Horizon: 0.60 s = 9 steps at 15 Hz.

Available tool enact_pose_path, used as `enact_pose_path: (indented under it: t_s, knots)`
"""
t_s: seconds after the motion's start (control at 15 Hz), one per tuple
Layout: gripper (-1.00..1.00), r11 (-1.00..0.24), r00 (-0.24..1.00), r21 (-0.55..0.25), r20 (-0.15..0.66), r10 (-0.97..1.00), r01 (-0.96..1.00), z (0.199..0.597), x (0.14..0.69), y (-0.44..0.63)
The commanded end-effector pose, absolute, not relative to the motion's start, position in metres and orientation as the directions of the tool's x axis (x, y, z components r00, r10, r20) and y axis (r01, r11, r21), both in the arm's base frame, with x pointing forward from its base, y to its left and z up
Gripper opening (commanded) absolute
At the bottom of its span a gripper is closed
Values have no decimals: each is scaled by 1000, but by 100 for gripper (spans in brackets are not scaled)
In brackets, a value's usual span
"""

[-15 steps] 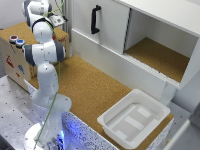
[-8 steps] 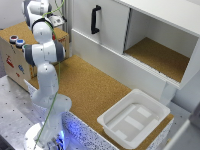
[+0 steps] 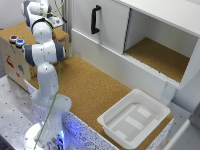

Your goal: Put the grasped purple block on top of the yellow block

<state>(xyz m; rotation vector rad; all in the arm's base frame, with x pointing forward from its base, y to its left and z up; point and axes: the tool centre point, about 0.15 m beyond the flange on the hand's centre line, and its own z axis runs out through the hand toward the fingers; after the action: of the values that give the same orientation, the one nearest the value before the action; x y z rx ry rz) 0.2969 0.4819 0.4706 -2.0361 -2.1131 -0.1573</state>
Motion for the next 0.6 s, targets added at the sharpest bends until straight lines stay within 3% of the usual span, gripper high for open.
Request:
enact_pose_path:
  t_s: [0.0, 0.27, 0.53]
  knots:
    - [100, 43, -45, 12, 271, 961, 999, 500, 275, 460]
    - [100, -42, 29, 46, 254, 967, 998, 532, 259, 425]
    - [100, -42, 29, 46, 254, 967, 998, 532, 259, 425]
